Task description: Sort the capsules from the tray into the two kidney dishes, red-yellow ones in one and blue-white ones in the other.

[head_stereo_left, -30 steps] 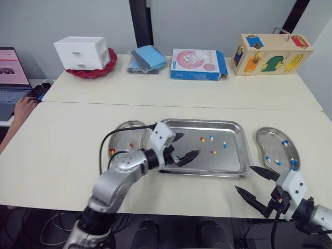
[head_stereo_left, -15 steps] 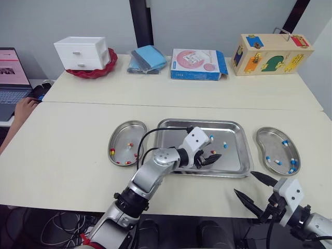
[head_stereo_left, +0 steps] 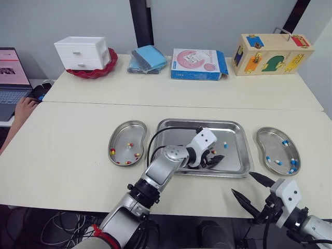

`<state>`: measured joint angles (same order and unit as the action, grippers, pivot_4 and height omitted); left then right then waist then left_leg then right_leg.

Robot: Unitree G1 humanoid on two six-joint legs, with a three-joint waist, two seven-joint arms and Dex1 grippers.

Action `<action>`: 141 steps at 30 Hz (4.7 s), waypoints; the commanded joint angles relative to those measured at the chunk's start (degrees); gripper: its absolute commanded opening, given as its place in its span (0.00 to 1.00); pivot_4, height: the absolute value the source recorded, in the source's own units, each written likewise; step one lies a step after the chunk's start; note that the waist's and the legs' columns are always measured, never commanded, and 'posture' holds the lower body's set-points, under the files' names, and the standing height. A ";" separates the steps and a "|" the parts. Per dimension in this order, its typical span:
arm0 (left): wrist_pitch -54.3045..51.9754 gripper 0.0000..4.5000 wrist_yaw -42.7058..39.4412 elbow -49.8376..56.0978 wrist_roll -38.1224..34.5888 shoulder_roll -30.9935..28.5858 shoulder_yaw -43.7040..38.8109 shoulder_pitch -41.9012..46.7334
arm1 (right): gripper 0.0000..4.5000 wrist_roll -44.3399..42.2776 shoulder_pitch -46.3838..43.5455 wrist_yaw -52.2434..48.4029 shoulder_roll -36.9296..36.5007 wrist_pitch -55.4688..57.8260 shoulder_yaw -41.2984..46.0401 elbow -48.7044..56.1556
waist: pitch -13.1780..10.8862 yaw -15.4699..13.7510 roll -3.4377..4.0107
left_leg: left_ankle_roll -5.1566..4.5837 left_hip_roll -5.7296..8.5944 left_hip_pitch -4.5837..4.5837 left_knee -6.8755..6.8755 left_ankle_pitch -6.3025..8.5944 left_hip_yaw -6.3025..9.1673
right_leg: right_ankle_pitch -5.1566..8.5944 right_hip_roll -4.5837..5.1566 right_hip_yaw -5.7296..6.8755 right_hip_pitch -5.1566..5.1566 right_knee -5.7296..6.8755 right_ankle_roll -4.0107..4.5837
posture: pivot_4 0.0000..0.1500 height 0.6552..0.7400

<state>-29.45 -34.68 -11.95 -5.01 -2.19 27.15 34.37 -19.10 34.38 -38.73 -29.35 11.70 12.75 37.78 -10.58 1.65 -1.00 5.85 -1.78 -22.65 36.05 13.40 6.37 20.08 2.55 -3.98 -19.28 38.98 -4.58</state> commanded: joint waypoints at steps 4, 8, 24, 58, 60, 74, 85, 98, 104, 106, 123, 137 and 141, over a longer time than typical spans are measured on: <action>0.04 0.66 -1.90 -1.80 1.71 1.37 1.06 1.70 | 1.00 -0.80 -0.17 1.18 -0.48 1.70 0.38 3.80 | 0.00 -0.02 0.00 | 0.00 0.00 -0.01 0.00 0.00 0.01 | 0.00 0.00 0.01 0.00 0.00 0.00 | 1.00 0.93; 0.04 0.66 -2.60 -2.23 2.19 1.33 1.02 1.40 | 1.00 -0.88 -0.14 1.54 -0.46 2.48 0.34 4.50 | 0.00 -0.02 0.00 | 0.00 0.00 0.00 0.00 0.00 0.01 | 0.00 0.00 0.00 0.00 0.00 0.00 | 1.00 0.93; 0.78 0.01 -5.76 0.59 3.11 0.56 1.63 0.80 | 1.00 -1.11 -0.90 1.74 -0.86 3.99 0.61 5.16 | 0.00 -0.01 0.00 | 0.00 0.00 0.00 0.00 0.00 0.00 | 0.00 0.00 0.00 0.01 0.00 0.00 | 1.00 0.93; -28.42 0.01 -3.62 40.97 -21.87 -33.17 -49.50 -24.31 | 1.00 -3.25 -31.53 -19.03 -6.45 -5.32 -17.22 -10.42 | -0.10 0.01 -0.10 | 0.00 -0.05 0.00 -0.01 0.00 0.07 | -0.01 0.01 0.06 -0.03 0.01 0.01 | 1.00 0.93; -26.54 0.01 -2.42 40.10 -21.05 -33.19 -50.06 -25.53 | 1.00 -3.28 -32.37 -19.13 -6.31 -5.16 -17.80 -10.96 | -0.11 -0.15 -0.11 | 0.01 -0.05 -0.02 0.00 0.00 0.09 | -0.01 0.02 0.08 -0.03 0.00 0.01 | 1.00 0.93; -19.59 0.66 -3.37 34.26 -24.47 -35.14 -51.05 -26.84 | 1.00 -2.99 -32.25 -16.92 -5.98 -4.69 -17.83 -11.23 | -0.11 0.07 -0.11 | 0.01 -0.04 -0.02 -0.02 0.00 0.09 | -0.01 0.03 0.09 -0.05 0.02 0.02 | 1.00 0.93; -23.36 0.98 -8.08 33.56 -34.54 -36.62 -52.50 -26.96 | 1.00 -2.60 -31.54 -15.49 -6.34 -4.51 -17.99 -10.86 | -0.11 0.09 -0.11 | 0.00 -0.04 -0.02 -0.02 0.00 0.08 | -0.01 0.03 0.09 -0.05 0.02 0.02 | 1.00 0.93; -10.24 0.98 -19.66 29.24 -34.97 -38.43 -49.26 -29.07 | 1.00 -1.03 -30.62 -14.57 -6.07 -5.15 -18.36 -10.95 | -0.11 0.10 -0.09 | 0.01 -0.04 -0.01 -0.03 0.00 0.07 | -0.01 0.03 0.08 -0.06 0.02 0.02 | 1.00 0.93; 7.95 0.98 -23.90 23.60 -26.12 -37.40 -45.65 -29.22 | 1.00 -0.44 -30.39 -14.18 -5.82 -5.23 -18.49 -10.85 | -0.11 0.01 -0.09 | 0.01 -0.04 -0.03 -0.04 0.00 0.05 | -0.01 0.03 0.08 -0.07 0.01 0.03 | 1.00 0.93; 13.20 0.98 -23.08 22.07 -23.24 -36.54 -44.47 -28.43 | 1.00 -0.19 -30.24 -13.97 -5.70 -5.37 -18.53 -10.80 | -0.11 0.01 -0.09 | 0.00 -0.04 -0.02 -0.04 0.00 0.05 | -0.01 0.03 0.07 -0.07 0.01 0.03 | 1.00 0.93; 27.12 0.98 -15.56 20.43 -16.27 -32.61 -42.29 -31.71 | 1.00 -1.06 -29.12 -13.71 -6.97 -4.69 -17.00 -9.88 | -0.11 0.11 -0.09 | 0.00 -0.05 -0.03 -0.04 0.00 0.06 | -0.01 0.03 0.07 -0.08 0.02 0.02 | 1.00 0.93; 9.45 0.98 -11.67 27.11 -29.90 -36.89 -59.68 -46.06 | 1.00 -12.82 -12.82 -14.52 -14.60 5.70 12.34 -6.24 | -0.11 0.05 -0.10 | -0.01 -0.05 -0.03 -0.04 0.01 0.06 | -0.01 0.03 0.07 -0.05 0.01 0.03 | 1.00 0.93; 9.45 0.98 -15.32 21.94 -29.08 -39.98 -64.97 -52.01 | 1.00 -9.99 -7.69 -20.34 -18.28 1.50 22.50 -14.17 | -0.11 0.07 -0.11 | -0.01 -0.05 0.02 -0.08 0.01 0.01 | 0.01 0.03 0.05 -0.04 -0.01 0.04 | 1.00 0.93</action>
<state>-19.98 -48.19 10.89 -33.82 -41.20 -35.08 -16.23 -29.98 26.17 -56.27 -46.36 15.93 30.80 25.57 -10.69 1.72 -1.10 5.83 -1.82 -22.60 35.97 13.41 6.32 20.09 2.59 -3.98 -19.31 38.96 -4.54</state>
